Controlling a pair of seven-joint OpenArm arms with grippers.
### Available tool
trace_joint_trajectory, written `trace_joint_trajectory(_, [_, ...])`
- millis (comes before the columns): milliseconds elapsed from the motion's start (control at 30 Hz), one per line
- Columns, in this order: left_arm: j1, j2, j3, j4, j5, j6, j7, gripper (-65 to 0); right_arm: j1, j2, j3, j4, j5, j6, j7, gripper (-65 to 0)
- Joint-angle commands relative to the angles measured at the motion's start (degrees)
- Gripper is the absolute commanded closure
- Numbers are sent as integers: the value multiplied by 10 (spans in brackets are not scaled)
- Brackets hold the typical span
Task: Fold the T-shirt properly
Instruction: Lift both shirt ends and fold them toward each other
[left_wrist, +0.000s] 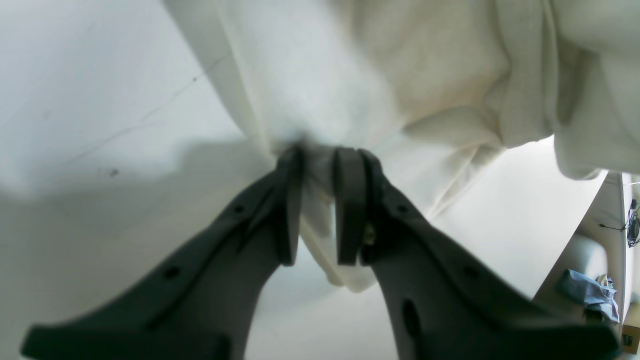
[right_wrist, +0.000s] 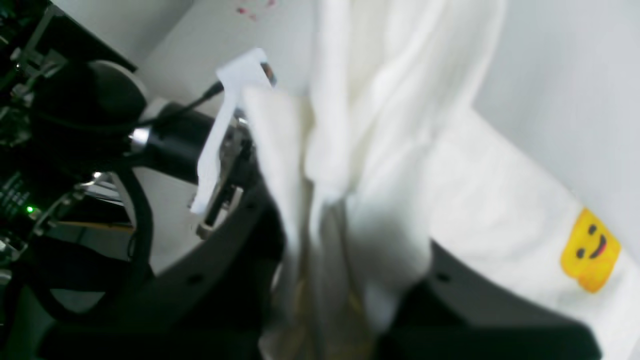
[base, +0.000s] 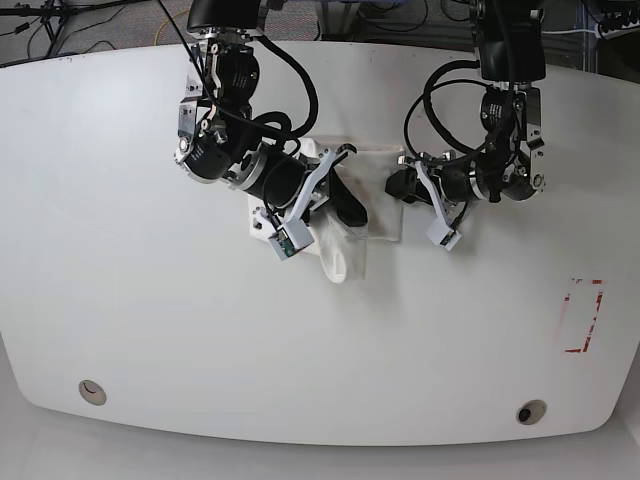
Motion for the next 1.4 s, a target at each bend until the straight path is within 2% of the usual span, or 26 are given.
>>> trace_joint_trajectory(0, [-5,-1,1,4,4,-3,6,-107,10,-4,-3,-5,15,2,17,-54])
trace_joint_trajectory(133, [-5,-1,1,5,4,-3,6,-108,17,-4,-2,-19,15,-7,17,-176])
trace_joint_trajectory(300, [-6,-1,1,5,4,-4,6,-108,17,-4,-2,-18,13,-37,17,-390])
trace_joint_trajectory(400, [-6,-1,1,5,4,-4,6,-110,18,-4,-3,-18,13,-51,17,-474])
trace_joint_trajectory(467, [-6,-1,1,5,4,-4,6,-110,25,-3,-3,-18,13,-58,17,-506])
trace_joint_trajectory(600, [-7,-1,0,5,3,-4,7,-121,35,-3,-3,-17,14,-62,17,-517])
trace_joint_trajectory(767, [-8,-1,-4,7,2,-4,7,-240,36,-3,-4,2,13,-58,17,-517])
trace_joint_trajectory(867, [-9,-1,-12,8,-12,-4,7,-296,34,10,-3,20,12,-57,17,-517])
trace_joint_trajectory(1067, [-14,-8,-27,8,-65,-4,6,-324,32,39,-3,30,14,-57,17,-517])
trace_joint_trajectory(1367, [-37,-45,-28,14,-150,-2,6,-329,29,68,-1,29,14,-56,17,-517])
